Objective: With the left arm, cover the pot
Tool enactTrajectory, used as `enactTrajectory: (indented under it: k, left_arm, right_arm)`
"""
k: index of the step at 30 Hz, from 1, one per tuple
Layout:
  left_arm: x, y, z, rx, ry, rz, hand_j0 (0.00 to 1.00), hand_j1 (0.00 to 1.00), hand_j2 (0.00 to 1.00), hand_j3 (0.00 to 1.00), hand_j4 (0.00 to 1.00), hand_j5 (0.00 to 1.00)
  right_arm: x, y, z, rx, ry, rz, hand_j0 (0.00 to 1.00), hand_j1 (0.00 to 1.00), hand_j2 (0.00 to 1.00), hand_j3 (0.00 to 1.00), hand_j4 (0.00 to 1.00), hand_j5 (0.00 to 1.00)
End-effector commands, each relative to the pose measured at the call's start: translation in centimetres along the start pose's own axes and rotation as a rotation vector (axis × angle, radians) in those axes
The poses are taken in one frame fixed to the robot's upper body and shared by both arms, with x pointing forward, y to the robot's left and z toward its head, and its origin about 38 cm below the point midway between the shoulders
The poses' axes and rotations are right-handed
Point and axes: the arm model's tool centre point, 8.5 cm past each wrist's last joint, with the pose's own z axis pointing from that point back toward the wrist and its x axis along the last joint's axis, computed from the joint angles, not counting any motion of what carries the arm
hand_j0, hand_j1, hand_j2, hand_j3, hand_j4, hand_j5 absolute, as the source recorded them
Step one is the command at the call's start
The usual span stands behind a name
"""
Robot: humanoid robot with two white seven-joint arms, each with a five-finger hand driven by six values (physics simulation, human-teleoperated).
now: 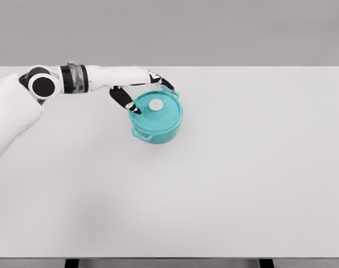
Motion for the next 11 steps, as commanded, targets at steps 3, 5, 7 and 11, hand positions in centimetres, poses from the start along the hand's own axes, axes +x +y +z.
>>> enactTrajectory:
  k: [3, 5, 7, 11]
  left_arm:
    - [-1.7, 2.0, 9.2, 0.110, 0.047, 0.063, 1.00, 1.00, 1.00, 1.00, 1.00, 1.00]
    - [-2.7, -0.2, 17.6, 0.134, 0.134, 0.122, 1.00, 1.00, 1.00, 1.00, 1.00, 1.00]
    - [-3.3, -3.1, 18.6, 0.145, 0.150, 0.180, 1.00, 1.00, 1.00, 1.00, 1.00, 1.00]
    - [-3.4, -4.7, 18.6, 0.141, 0.148, 0.211, 1.00, 1.00, 1.00, 1.00, 1.00, 1.00]
  right_arm:
    - [0.0, 0.0, 0.0, 0.001, -0.001, 0.001, 1.00, 1.00, 1.00, 1.00, 1.00, 1.00]
    - [0.0, 0.0, 0.0, 0.001, -0.001, 0.001, 1.00, 1.00, 1.00, 1.00, 1.00, 1.00]
    - [0.0, 0.0, 0.0, 0.001, -0.001, 0.001, 1.00, 1.00, 1.00, 1.00, 1.00, 1.00]
    - [0.0, 0.0, 0.0, 0.001, 0.000, 0.002, 1.00, 1.00, 1.00, 1.00, 1.00, 1.00]
